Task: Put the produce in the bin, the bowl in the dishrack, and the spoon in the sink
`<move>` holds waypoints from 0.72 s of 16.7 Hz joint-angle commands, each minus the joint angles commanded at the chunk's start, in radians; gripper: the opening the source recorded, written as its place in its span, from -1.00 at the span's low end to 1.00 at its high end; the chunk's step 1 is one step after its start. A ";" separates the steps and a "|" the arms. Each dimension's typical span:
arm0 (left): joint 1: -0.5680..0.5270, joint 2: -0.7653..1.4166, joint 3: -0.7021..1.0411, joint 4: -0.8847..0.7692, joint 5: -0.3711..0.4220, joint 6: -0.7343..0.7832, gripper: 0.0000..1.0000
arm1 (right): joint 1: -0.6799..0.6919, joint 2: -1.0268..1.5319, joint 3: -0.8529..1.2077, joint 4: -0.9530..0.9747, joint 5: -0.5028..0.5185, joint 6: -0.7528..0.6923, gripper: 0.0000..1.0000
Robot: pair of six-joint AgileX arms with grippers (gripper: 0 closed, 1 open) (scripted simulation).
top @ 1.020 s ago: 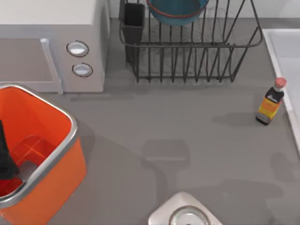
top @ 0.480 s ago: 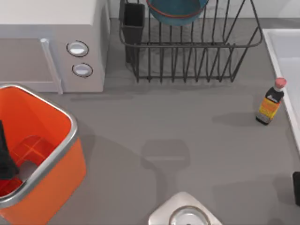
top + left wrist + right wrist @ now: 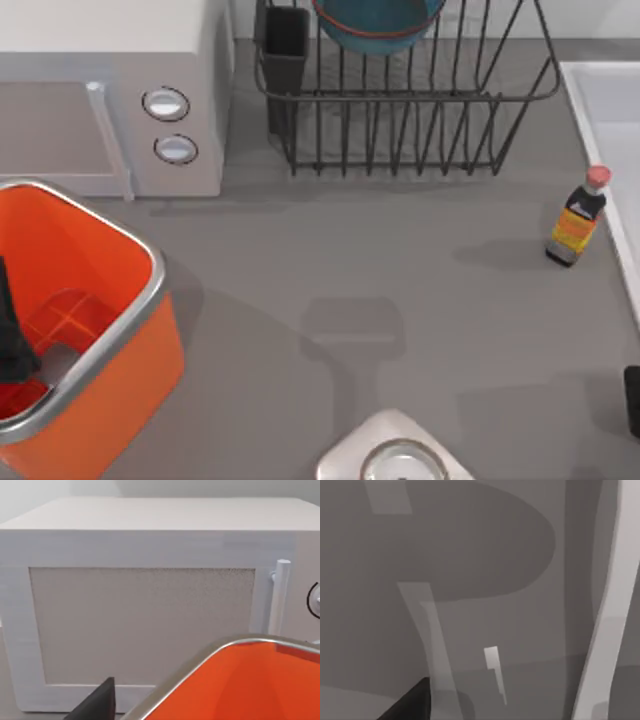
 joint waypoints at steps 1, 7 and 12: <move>0.000 0.000 0.000 0.000 0.000 0.000 1.00 | 0.000 0.000 0.000 0.000 0.000 0.000 0.85; 0.000 0.000 0.000 0.000 0.000 0.000 1.00 | 0.000 0.000 0.000 0.000 0.000 0.000 -0.06; 0.000 0.000 0.000 0.000 0.000 0.000 1.00 | 0.000 0.000 0.000 0.000 0.000 0.000 -0.81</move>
